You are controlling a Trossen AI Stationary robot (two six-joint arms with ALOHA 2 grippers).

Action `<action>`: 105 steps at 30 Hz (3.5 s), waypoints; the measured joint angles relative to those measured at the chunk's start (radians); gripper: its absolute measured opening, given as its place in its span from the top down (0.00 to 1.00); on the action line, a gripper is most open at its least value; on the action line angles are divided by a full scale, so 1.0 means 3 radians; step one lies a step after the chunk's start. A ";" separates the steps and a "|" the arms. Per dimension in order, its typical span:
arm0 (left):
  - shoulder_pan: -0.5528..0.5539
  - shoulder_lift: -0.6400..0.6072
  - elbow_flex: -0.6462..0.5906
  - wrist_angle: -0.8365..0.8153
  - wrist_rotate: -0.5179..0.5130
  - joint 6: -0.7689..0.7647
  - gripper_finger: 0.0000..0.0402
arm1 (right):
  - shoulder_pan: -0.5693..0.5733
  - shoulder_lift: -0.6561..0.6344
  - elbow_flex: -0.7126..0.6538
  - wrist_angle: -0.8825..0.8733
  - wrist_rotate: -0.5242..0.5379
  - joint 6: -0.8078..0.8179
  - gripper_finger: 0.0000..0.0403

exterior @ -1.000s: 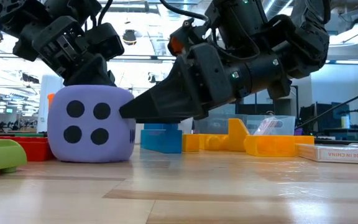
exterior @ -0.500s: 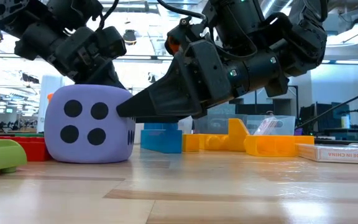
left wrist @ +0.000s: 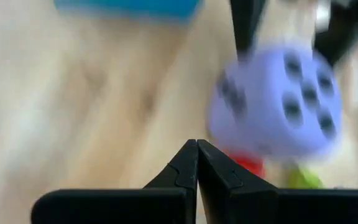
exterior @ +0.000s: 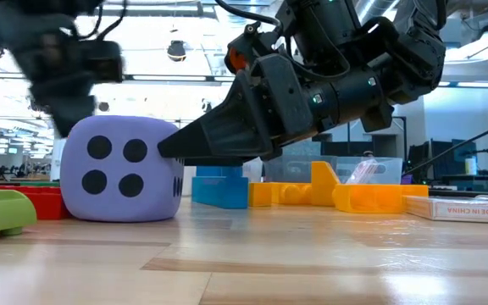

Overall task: Pick & Place Toys
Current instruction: Put the purple die into the left transparent bin

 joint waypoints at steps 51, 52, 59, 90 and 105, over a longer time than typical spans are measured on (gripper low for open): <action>-0.0381 0.0849 0.0001 0.1033 0.0298 0.0120 1.00 | -0.0060 -0.0001 0.0004 0.0010 0.0002 0.0157 0.01; -0.0381 0.0849 0.0001 0.0887 0.0254 0.0116 1.00 | -0.0061 -0.0001 0.0004 0.0010 0.0003 0.0190 0.01; -0.0381 0.0849 0.0001 -0.0038 -0.0500 -0.0150 1.00 | -0.0072 -0.0001 0.0004 0.0065 0.0004 0.0239 0.01; 0.0420 -0.0469 -0.0003 -0.1856 -0.2879 0.0031 1.00 | -0.1023 -0.1319 0.0098 -0.0825 0.0535 -0.0204 0.12; 0.0444 -0.1338 -0.0003 -0.1122 -0.3292 0.0565 1.00 | -0.1978 -0.1306 0.0092 -0.1100 0.0530 -0.0202 0.12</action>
